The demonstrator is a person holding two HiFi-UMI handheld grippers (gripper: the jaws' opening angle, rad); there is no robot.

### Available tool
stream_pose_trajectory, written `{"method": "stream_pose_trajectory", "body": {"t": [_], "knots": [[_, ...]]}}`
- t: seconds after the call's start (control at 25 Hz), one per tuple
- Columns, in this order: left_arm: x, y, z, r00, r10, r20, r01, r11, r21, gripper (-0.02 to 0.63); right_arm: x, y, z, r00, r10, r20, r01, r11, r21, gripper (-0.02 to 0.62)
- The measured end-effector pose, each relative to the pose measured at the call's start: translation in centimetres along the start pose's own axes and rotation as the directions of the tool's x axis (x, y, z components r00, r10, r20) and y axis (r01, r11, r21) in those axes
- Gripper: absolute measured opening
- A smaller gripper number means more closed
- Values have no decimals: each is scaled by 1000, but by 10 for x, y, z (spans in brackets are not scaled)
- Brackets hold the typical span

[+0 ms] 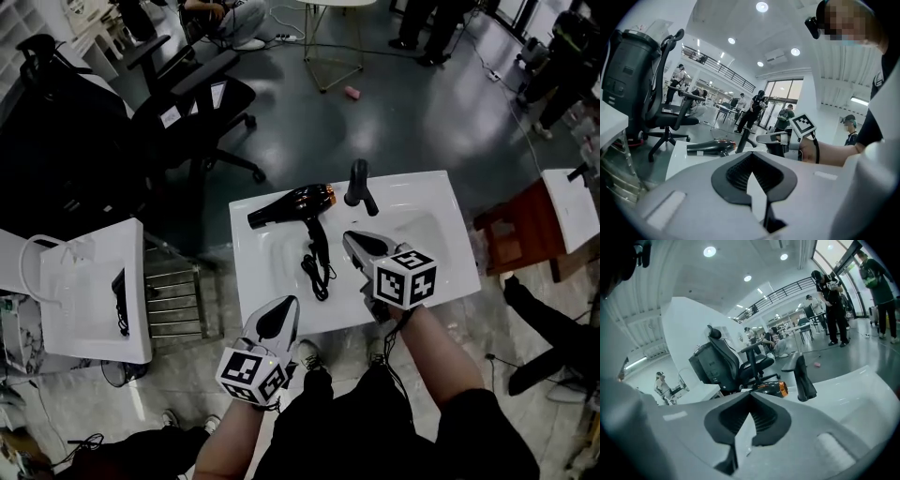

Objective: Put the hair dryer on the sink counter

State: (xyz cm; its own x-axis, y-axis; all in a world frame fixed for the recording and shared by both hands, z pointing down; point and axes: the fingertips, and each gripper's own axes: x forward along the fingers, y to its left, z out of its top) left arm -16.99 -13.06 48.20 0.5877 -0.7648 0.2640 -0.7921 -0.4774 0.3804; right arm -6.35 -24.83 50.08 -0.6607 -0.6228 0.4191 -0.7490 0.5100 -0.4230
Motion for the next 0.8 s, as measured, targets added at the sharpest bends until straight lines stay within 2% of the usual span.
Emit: {"method": "stream_pose_trajectory", "body": {"t": [0.24, 0.48, 0.8], "knots": [[4, -18, 11, 1000, 1, 8, -1, 1000, 25, 3, -43, 31, 9, 998, 44, 49, -41, 998, -56, 2], [9, -36, 24, 999, 35, 26, -36, 998, 41, 3, -75, 56, 13, 992, 104, 76, -94, 987, -126, 2], [20, -73, 29, 993, 99, 60, -101, 995, 22, 3, -112, 63, 11, 980, 190, 57, -175, 965, -197, 2]]}}
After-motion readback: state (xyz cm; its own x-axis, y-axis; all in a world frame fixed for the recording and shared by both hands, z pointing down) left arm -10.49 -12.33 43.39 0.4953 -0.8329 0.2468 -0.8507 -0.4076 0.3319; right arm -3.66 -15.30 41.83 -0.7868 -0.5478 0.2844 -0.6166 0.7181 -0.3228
